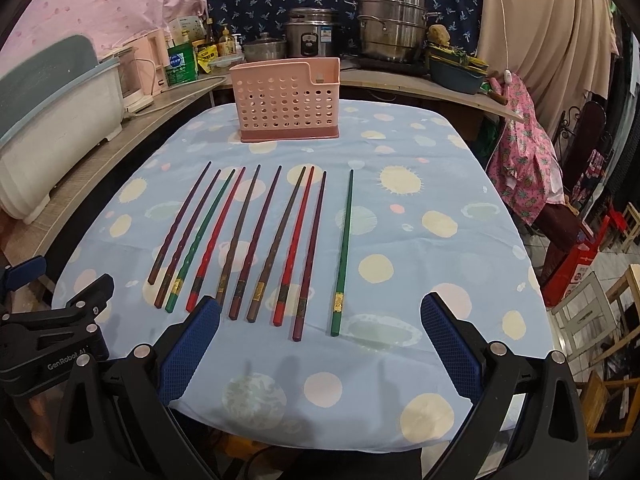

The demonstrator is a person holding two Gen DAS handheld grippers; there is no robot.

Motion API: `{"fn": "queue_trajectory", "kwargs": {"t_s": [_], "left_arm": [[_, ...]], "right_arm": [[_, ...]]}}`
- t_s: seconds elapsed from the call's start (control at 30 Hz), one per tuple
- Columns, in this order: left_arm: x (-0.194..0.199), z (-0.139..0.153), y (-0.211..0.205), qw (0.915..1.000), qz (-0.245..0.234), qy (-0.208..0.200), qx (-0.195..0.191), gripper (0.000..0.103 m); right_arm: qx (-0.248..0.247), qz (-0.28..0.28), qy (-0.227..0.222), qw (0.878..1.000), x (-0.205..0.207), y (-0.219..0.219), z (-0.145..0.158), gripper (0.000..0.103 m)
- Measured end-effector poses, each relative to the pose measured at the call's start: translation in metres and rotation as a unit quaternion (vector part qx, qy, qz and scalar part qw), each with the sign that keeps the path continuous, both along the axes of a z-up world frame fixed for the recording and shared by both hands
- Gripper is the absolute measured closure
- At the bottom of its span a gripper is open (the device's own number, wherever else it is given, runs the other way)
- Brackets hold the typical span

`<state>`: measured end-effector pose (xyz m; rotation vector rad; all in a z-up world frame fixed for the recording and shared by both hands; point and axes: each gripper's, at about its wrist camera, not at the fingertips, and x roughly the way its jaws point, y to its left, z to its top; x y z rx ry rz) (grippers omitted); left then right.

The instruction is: Organize utensils

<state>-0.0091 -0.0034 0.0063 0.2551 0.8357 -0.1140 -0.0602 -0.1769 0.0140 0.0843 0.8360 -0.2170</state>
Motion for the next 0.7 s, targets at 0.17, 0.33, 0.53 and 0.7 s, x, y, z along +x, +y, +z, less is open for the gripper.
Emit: {"fn": "queue_trajectory", "kwargs": {"t_s": [0.17, 0.33, 0.53, 0.7], "left_arm": [[0.006, 0.000, 0.006, 0.9999, 0.007, 0.007, -0.008, 0.007], [0.014, -0.002, 0.008, 0.9996, 0.012, 0.018, -0.019, 0.007], [0.025, -0.006, 0.009, 0.9990, 0.019, 0.028, -0.030, 0.007], [0.044, -0.018, 0.013, 0.9976, 0.029, 0.045, -0.045, 0.007]], "right_arm": [[0.016, 0.009, 0.009, 1.000, 0.002, -0.003, -0.006, 0.007], [0.028, 0.012, 0.017, 0.999, 0.004, -0.005, -0.013, 0.007], [0.028, -0.004, 0.015, 0.999, 0.008, -0.015, -0.016, 0.007], [0.034, -0.030, 0.014, 0.999, 0.019, -0.034, -0.022, 0.007]]}}
